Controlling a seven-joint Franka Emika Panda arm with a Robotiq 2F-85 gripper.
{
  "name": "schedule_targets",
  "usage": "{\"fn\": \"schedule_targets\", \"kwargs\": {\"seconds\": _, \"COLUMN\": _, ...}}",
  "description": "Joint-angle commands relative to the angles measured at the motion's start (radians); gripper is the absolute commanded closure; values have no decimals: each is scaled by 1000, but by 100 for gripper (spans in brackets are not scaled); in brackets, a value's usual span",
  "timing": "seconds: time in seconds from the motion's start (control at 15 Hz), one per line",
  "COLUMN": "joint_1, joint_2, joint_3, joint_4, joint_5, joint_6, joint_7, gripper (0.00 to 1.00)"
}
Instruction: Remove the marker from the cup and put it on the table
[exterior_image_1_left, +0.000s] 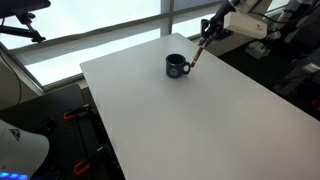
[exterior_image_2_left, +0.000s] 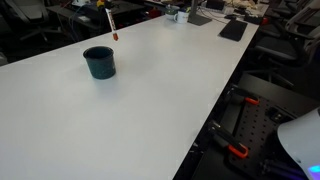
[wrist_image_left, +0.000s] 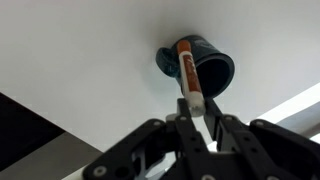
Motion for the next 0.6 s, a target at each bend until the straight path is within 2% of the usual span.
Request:
{"fn": "schedule_targets", "kwargs": {"seconds": 0.0, "joint_1": -64, "joint_2": 27, "joint_3": 22, "joint_4": -1, "joint_5": 96, "joint_6": -53, "joint_7": -40, "gripper": 95}}
{"fn": "schedule_targets", "kwargs": {"seconds": 0.2, "joint_1": -111, "joint_2": 82, "joint_3": 29, "joint_4": 23, "joint_5": 176, "joint_6": -95, "joint_7": -82, "gripper": 95}}
{"fn": "schedule_targets", "kwargs": {"seconds": 0.53, "joint_1": -148, "joint_2": 136, "joint_3": 9, "joint_4": 18, "joint_5": 240, "joint_6": -103, "joint_7": -57, "gripper": 95}}
